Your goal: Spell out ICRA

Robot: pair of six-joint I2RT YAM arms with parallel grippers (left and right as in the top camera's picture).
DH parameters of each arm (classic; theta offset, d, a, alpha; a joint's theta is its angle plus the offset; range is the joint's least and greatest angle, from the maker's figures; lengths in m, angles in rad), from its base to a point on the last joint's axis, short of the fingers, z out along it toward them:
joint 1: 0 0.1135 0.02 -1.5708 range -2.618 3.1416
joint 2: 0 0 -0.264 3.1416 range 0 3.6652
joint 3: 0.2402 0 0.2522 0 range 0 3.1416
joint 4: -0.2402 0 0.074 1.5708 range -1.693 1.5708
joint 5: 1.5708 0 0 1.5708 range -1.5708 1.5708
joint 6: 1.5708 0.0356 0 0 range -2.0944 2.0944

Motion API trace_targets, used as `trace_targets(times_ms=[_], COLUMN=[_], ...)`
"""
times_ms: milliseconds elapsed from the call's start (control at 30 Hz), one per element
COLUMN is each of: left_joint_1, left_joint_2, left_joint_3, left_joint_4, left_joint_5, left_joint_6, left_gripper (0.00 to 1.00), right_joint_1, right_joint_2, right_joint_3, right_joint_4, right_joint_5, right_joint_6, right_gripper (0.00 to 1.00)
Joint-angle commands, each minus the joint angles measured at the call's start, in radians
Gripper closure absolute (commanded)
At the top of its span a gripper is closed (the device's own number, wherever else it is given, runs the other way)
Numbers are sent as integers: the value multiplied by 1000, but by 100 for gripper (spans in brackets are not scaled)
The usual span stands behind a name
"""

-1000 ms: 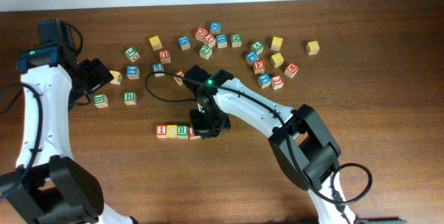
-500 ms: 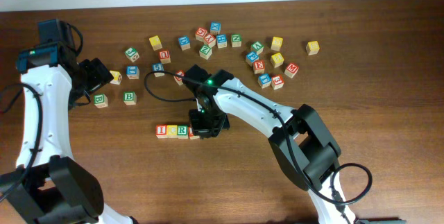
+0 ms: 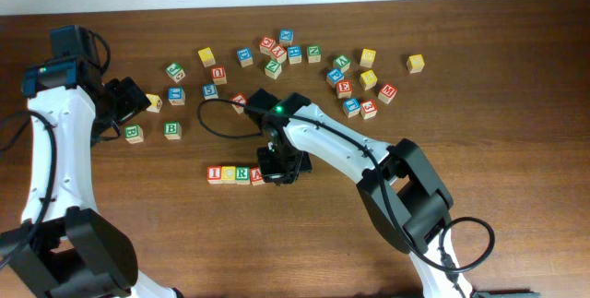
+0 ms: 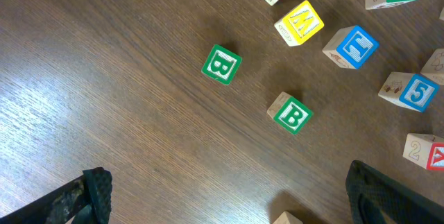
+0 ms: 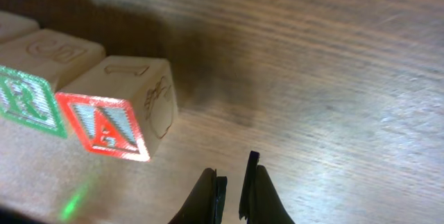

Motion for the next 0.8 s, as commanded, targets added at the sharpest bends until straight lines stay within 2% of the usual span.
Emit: trace_targets(times_ms=[0, 333, 767], left_joint_1=[3, 3, 3], left_joint_2=[0, 0, 0], left_joint_3=[14, 14, 14], left_joint_4=[-1, -1, -1], left_joint_5=[2, 2, 2], left_joint_6=[-12, -12, -12], left_gripper=[1, 1, 1], right_joint_1=[5, 6, 6], right_joint_2=[11, 11, 11], right_joint_3=[-5, -5, -5], right_joint_4=[28, 77, 76], right_joint_5=[45, -84, -91], right_joint_6=[1, 2, 5], right_gripper=[95, 95, 95])
